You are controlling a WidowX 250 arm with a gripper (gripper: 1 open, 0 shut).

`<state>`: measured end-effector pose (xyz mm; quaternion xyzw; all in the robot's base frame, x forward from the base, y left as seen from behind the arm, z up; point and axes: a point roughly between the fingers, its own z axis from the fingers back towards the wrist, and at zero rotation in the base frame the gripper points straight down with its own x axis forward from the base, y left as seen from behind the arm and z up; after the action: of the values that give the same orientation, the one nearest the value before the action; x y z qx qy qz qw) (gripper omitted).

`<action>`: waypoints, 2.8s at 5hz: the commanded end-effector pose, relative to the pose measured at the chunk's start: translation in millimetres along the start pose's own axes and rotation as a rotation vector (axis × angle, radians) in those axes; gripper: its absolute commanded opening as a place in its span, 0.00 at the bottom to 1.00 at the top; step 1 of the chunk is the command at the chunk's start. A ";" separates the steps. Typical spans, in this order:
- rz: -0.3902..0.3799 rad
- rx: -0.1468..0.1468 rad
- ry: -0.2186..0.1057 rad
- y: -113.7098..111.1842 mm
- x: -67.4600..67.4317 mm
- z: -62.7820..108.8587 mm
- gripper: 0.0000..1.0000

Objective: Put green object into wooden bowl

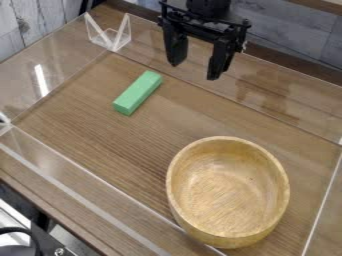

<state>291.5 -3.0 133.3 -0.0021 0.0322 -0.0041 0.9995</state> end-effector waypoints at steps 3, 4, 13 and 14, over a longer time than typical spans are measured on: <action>-0.190 0.058 -0.088 54.5 -20.9 -29.1 1.00; -0.199 0.070 -0.130 81.1 -21.4 -32.1 1.00; 0.152 0.136 -0.141 127.0 17.3 -77.6 1.00; 0.112 0.136 -0.144 119.3 21.8 -76.0 1.00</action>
<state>299.4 111.8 41.2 0.0595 -0.0140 0.0537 0.9967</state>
